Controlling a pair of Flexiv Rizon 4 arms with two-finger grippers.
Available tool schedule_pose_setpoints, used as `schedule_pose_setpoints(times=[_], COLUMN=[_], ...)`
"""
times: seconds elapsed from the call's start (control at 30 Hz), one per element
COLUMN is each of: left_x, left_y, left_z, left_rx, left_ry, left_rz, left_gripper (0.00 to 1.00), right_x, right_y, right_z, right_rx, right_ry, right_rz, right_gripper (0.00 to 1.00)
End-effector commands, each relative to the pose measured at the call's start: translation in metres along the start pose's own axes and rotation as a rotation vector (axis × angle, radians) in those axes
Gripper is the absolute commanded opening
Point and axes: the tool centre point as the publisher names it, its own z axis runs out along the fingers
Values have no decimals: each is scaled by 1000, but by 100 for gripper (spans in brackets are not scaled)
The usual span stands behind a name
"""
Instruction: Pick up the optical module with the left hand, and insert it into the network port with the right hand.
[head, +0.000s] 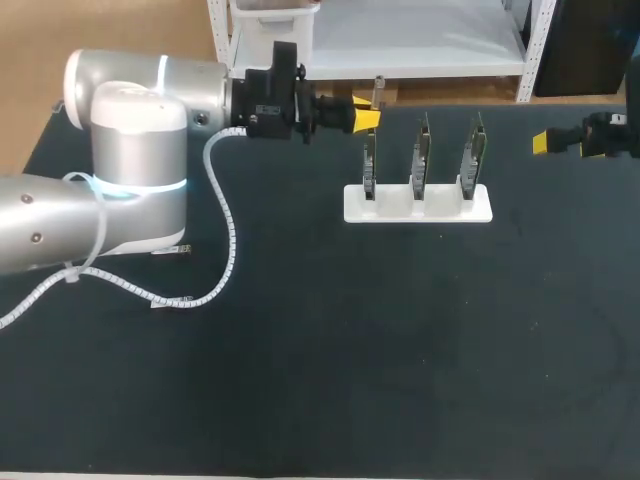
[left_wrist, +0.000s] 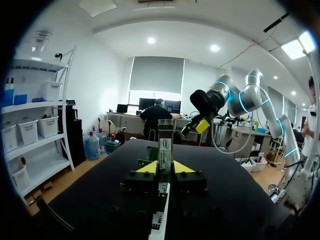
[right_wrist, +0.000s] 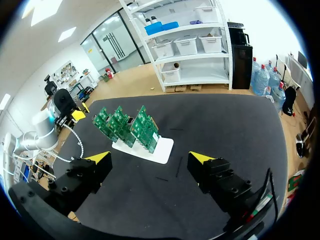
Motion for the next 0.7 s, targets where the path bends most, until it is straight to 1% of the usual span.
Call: schedule_pose_setpoints(times=[0.03,0.17,0.57,0.63,0.7], left_x=[1,4,4,4,4], left_y=[1,1,1,1,1], left_z=[4,5,5,5,5], left_rx=[3,-3,-3,-3,-3], left_ry=[-3,9,9,9,9], left_rz=[0,2,2,2,2], left_gripper=[0,0,0,0,0], right_x=[0,0,0,-3,-7], right_y=[1,1,1,-1,-2], right_z=[0,0,0,-2,-3], right_rx=[3,3,3,-20,-25], right_ry=[-1,-1,-1,-20,-16], right_rz=[1,1,1,-24,-52], right_gripper=[100,100,100,100,100])
